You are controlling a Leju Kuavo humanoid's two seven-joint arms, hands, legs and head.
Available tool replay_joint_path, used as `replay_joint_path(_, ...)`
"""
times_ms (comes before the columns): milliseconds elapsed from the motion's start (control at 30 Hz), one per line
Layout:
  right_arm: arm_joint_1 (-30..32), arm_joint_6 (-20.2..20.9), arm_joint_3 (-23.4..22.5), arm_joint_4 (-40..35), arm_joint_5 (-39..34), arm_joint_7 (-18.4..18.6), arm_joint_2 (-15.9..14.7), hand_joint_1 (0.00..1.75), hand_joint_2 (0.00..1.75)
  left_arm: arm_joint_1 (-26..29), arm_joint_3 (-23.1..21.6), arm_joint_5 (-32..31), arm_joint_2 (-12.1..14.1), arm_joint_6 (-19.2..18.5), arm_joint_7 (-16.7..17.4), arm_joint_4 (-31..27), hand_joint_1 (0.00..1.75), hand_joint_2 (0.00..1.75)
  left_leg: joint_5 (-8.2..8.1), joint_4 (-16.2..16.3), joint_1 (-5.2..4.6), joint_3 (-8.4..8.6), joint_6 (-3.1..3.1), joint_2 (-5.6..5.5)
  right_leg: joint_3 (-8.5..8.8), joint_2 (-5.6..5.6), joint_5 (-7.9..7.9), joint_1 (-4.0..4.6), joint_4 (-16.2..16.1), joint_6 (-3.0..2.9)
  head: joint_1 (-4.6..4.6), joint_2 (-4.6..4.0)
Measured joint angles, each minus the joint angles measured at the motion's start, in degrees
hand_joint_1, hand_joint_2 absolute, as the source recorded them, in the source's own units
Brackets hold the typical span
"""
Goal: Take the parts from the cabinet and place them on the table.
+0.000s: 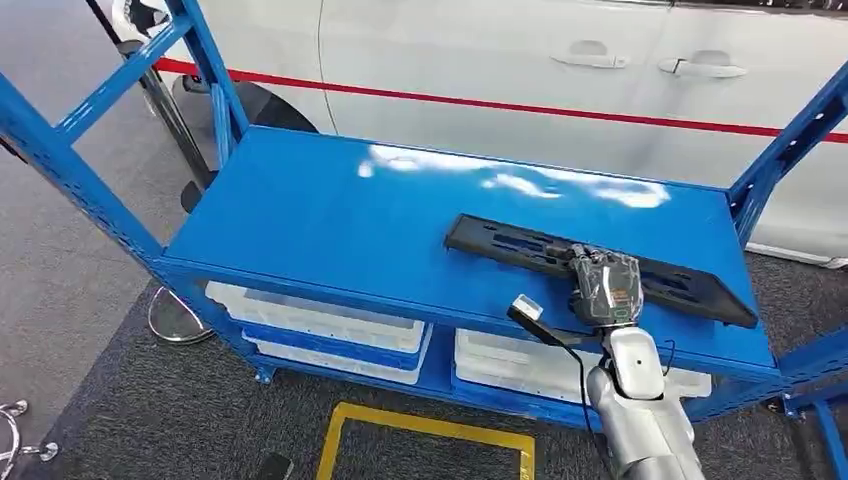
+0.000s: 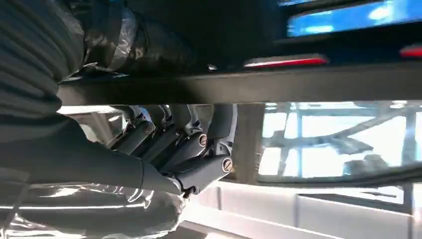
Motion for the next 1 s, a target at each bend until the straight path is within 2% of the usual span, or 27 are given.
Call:
replay_joint_path(33,0.0,0.0,-0.3,-0.8,-1.4,-1.3,0.0,1.75,1.75,0.0,0.0,0.2,-0.1,0.0,-0.1,0.0,0.0,0.0,0.5,-0.6,0.37,0.35,0.37,0.14,-0.2,0.02,-0.55,-0.4,0.5,0.12,-0.04,0.0)
replay_joint_path(67,-0.2,0.0,-0.7,-1.9,-3.8,-3.8,0.1,1.75,1.75,-0.1,0.1,0.2,-0.1,0.1,-0.3,0.0,0.0,0.0,0.71,-0.8,0.29,0.34,0.8,0.08,-1.13,0.02,-2.21,-0.27,2.5,0.25,0.07,0.0)
replay_joint_path(100,-0.3,0.0,-1.1,-2.9,-5.9,-5.8,0.2,1.75,1.75,-0.1,0.2,0.4,-0.1,0.1,-0.4,0.0,0.0,0.0,0.72,-0.8,0.23,0.21,1.16,0.15,-2.84,0.06,-4.55,-0.27,6.2,0.28,-0.02,0.0)
replay_joint_path(133,-0.3,0.0,-1.9,-4.7,-9.2,-8.3,0.4,1.75,1.75,-0.1,0.3,0.8,-0.1,0.2,-0.6,0.0,0.0,0.0,0.68,-0.8,0.17,0.18,1.22,0.14,-5.09,0.06,-7.03,-0.24,11.1,0.38,0.05,0.0)
replay_joint_path(167,-0.1,0.0,-2.3,-5.7,-10.9,-9.4,0.4,1.75,1.75,0.1,0.3,0.9,-0.1,0.2,-0.7,0.0,0.0,1.75,0.64,-0.8,0.09,0.16,1.27,0.14,-7.0,0.06,-8.74,-0.24,15.2,0.48,0.0,0.0)
replay_joint_path(200,0.3,0.0,-2.4,-7.9,-13.6,-10.1,0.5,1.75,1.75,0.3,0.6,1.4,-0.1,0.5,-0.9,0.0,0.0,1.75,0.6,-0.7,0.03,0.14,1.33,0.13,-8.7,0.05,-9.5,-0.26,18.7,0.57,0.02,0.0)
replay_joint_path(233,1.1,0.0,-2.4,-10.8,-15.8,-9.9,0.4,1.75,1.75,0.5,0.9,1.8,-0.1,0.9,-1.1,0.0,0.0,1.75,0.51,-0.6,0.03,0.18,1.36,0.1,-8.65,0.04,-8.55,-0.27,18.5,0.61,0.04,0.0)
replay_joint_path(267,1.9,0.0,-2.4,-13.7,-17.5,-9.5,0.3,1.75,1.75,0.8,1.1,2.0,-0.1,1.4,-1.4,0.0,0.0,1.75,0.35,-0.5,0.04,0.2,1.3,0.01,-7.52,0.03,-6.73,-0.28,16.2,0.61,0.0,0.0)
replay_joint_path(333,2.8,0.0,-2.3,-19.7,-20.2,-8.8,-0.5,1.75,1.75,1.3,1.4,2.3,-0.2,2.6,-1.5,0.0,0.0,1.75,-0.3,0.3,0.1,0.38,0.9,-0.12,-2.02,-0.03,-1.11,-0.36,5.3,0.53,0.0,0.0)
replay_joint_path(367,3.2,0.0,-2.1,-22.4,-20.7,-8.6,-1.0,1.75,1.75,1.6,1.6,2.3,-0.2,2.9,-1.5,0.0,0.0,1.75,-0.67,0.7,0.07,0.19,0.58,-0.13,-0.45,-0.09,-1.19,-0.34,2.1,0.32,0.04,0.0)
replay_joint_path(400,4.0,0.0,-1.8,-25.5,-21.2,-8.2,-1.7,1.75,1.75,1.6,1.9,2.4,-0.2,3.1,-1.6,0.0,0.0,1.75,-1.08,1.6,-0.42,-0.15,0.23,-0.2,-0.24,0.05,-1.4,0.04,1.3,-0.01,-0.06,0.0)
replay_joint_path(433,4.9,0.0,-1.4,-27.8,-21.5,-7.8,-2.4,1.75,1.75,1.9,2.1,2.4,-0.2,3.3,-1.7,0.0,0.0,1.75,-1.04,1.3,-0.38,-0.18,0.16,-0.18,-0.36,0.06,-1.47,-0.11,1.6,-0.26,0.0,0.0)
replay_joint_path(500,6.5,0.0,-0.3,-32.6,-22.2,-7.0,-4.0,1.75,1.75,2.4,2.4,2.5,-0.2,3.5,-1.8,0.0,0.0,1.75,-1.1,1.2,-0.39,-0.08,-0.18,-0.15,-0.43,0.14,-1.56,0.12,1.6,-0.86,0.02,0.0)
replay_joint_path(533,6.9,0.0,0.1,-34.2,-22.3,-6.8,-4.6,1.75,1.75,2.6,2.5,2.5,-0.1,3.6,-2.0,0.0,0.0,0.0,-1.52,1.5,-0.35,-0.12,-0.47,-0.15,-0.28,0.14,-1.33,-0.35,1.3,-1.3,0.0,0.0)
replay_joint_path(567,7.3,0.0,0.6,-35.9,-22.6,-6.5,-5.2,1.75,1.75,2.7,2.5,2.4,-0.1,3.9,-2.2,0.0,0.0,0.0,-2.71,2.8,-0.3,-0.56,-0.87,-0.04,-0.06,0.11,-1.37,-0.38,1.1,-1.63,-0.02,0.0)
replay_joint_path(600,7.6,0.0,0.9,-37.2,-22.9,-6.4,-5.8,1.75,1.75,2.7,2.5,2.4,-0.2,4.0,-2.3,0.0,0.0,0.0,-4.66,5.8,-0.19,-1.85,-1.25,0.01,0.0,0.02,-1.4,-0.43,1.1,-1.8,-0.04,0.0)
replay_joint_path(633,8.2,0.0,1.2,-38.5,-23.2,-6.3,-6.3,1.75,1.75,2.7,2.6,2.4,-0.2,4.3,-2.3,0.0,0.0,0.0,-7.09,10.9,0.08,-4.19,-1.56,0.02,0.01,-0.05,-1.44,-0.35,1.1,-1.86,0.0,0.0)
replay_joint_path(667,8.9,0.1,1.4,-39.5,-23.3,-6.0,-7.0,1.75,1.75,2.8,2.6,2.3,-0.2,4.9,-2.3,0.0,0.0,0.0,-8.86,15.3,0.19,-6.32,-1.7,0.02,0.01,-0.13,-1.5,-0.25,1.1,-1.94,0.0,0.0)
replay_joint_path(700,9.6,0.1,1.8,-40.7,-23.4,-5.5,-7.8,1.75,1.75,3.0,2.6,1.8,-0.4,5.9,-2.3,0.0,0.0,0.0,-9.77,18.9,0.21,-8.13,-1.74,0.03,0.01,-0.16,-1.54,-0.2,1.2,-2.0,-0.02,0.0)
replay_joint_path(733,10.3,0.1,2.0,-41.8,-23.7,-5.1,-8.7,1.75,1.75,3.2,2.6,1.4,-0.7,6.8,-2.5,0.0,0.0,0.0,-9.16,19.7,0.21,-8.67,-1.66,0.03,0.08,-0.15,-1.62,-0.16,1.2,-2.04,-0.02,0.0)
replay_joint_path(767,10.7,0.1,2.0,-42.8,-24.0,-4.9,-9.5,1.75,1.75,3.4,2.6,1.1,-0.8,7.5,-2.6,0.0,0.0,0.0,-7.53,17.7,0.21,-7.9,-1.48,0.02,0.17,-0.13,-1.66,-0.13,1.2,-2.04,-0.02,0.0)
replay_joint_path(833,11.0,0.1,2.0,-44.5,-24.2,-4.6,-10.8,1.75,1.75,3.4,2.6,0.8,-1.1,8.0,-2.7,0.0,0.0,0.0,-2.37,8.4,0.12,-3.53,-0.72,0.01,0.55,0.05,-1.78,0.08,1.2,-1.96,-0.02,0.0)
replay_joint_path(867,11.2,0.1,2.0,-45.1,-24.2,-4.6,-11.1,1.75,1.75,3.4,2.6,0.8,-1.2,8.2,-2.7,0.0,0.0,0.0,-0.26,3.4,-0.12,-1.13,-0.06,0.01,0.7,0.08,-1.83,0.08,1.1,-1.9,0.0,0.0)
replay_joint_path(900,11.4,0.1,2.0,-45.8,-24.2,-4.5,-11.6,1.75,1.75,3.3,2.6,0.8,-1.2,8.3,-2.8,0.0,0.0,0.0,-1.25,1.7,-0.42,-0.37,0.33,0.04,0.6,0.12,-1.85,0.28,1.1,-1.69,0.02,0.0)
replay_joint_path(933,11.5,0.1,2.0,-46.1,-24.2,-4.5,-12.0,1.75,1.75,3.3,2.6,0.7,-1.2,8.3,-3.1,0.0,0.0,0.0,-1.0,1.3,-0.51,-0.26,0.38,0.03,0.4,0.19,-1.75,0.16,1.1,-1.32,-0.04,0.0)
replay_joint_path(967,11.9,0.1,2.1,-46.6,-24.5,-4.4,-12.5,1.75,1.75,3.3,2.5,0.6,-1.4,8.0,-3.5,0.0,0.0,1.75,-0.96,1.3,-0.65,-0.4,0.42,-0.05,0.37,0.11,-1.69,0.0,1.0,-0.95,0.0,0.0)
replay_joint_path(1000,12.3,0.1,2.2,-47.1,-24.8,-4.2,-13.0,1.75,1.75,3.4,2.5,0.5,-1.4,7.2,-3.7,0.0,0.0,1.75,-0.86,1.3,-0.75,-0.39,0.56,-0.05,0.55,0.06,-1.49,-0.11,0.7,-0.56,-0.02,0.0)
